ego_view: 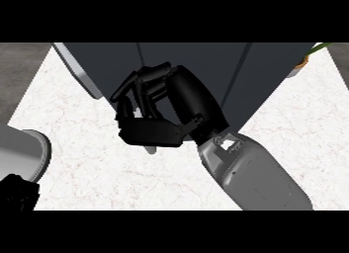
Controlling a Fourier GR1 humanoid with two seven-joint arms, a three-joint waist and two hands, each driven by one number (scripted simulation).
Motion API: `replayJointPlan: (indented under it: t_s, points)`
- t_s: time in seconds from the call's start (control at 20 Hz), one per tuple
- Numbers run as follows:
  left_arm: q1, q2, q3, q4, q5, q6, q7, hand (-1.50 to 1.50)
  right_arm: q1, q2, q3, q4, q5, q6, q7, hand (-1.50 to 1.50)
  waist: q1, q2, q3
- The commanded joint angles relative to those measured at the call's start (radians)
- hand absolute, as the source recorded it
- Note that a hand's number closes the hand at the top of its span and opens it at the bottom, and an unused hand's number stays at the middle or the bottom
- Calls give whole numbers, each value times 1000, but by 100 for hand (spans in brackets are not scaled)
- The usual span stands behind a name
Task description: Pick up the bottled water, place it into the cabinet and close the cabinet
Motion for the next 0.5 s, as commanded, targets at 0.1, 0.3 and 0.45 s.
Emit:
replayJointPlan:
  t_s: [0.1, 0.3, 0.45]
  points:
    - [2, 5, 77, 63, 24, -77, -27, 150, -109, 11, -149, 344, -68, 164, -176, 150, -15, -1, -1]
    - [18, 13, 58, 1, 3, -47, 15, 150, -110, -52, -226, 478, -97, 259, -274, 150, -8, 4, 0]
    - [24, -5, 39, 14, -8, -74, -11, 150, -168, -95, -265, 518, -114, 284, -264, 150, -2, 7, 0]
